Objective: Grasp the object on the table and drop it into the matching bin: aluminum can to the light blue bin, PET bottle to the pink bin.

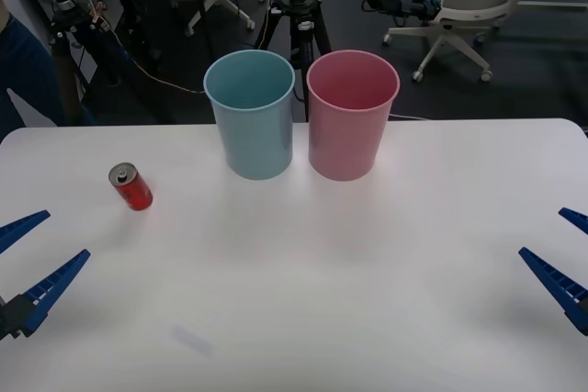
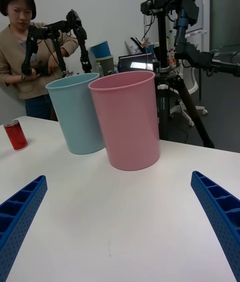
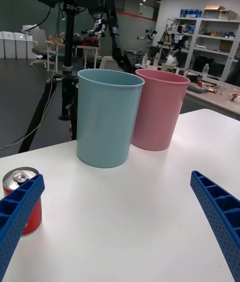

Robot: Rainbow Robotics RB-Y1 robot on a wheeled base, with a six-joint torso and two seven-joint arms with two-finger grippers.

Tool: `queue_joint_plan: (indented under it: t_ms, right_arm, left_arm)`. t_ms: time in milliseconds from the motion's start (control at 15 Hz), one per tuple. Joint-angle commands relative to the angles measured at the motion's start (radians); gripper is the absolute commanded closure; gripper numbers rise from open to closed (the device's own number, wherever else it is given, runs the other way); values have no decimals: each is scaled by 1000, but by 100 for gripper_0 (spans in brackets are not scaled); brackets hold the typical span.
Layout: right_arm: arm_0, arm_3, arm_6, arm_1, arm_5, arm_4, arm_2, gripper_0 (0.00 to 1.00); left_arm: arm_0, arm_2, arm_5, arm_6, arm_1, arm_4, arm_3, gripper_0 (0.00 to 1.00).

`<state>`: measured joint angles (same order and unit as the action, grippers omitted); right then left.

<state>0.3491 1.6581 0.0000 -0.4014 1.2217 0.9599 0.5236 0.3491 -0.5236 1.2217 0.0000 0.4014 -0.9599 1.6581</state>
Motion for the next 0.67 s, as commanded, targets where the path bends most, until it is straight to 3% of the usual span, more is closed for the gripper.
queue_joint_plan:
  t_ms: [67,467,667]
  right_arm:
    - [0,0,0,0,0,0,0,0]
    - [0,0,0,0,0,0,0,0]
    - [0,0,0,0,0,0,0,0]
  left_arm:
    - [8,-16,2,0,14,-11,-3,0]
    - [42,-24,-25,-12,30,-3,-8,0]
    - [57,25,-143,-156,31,70,-61,0]
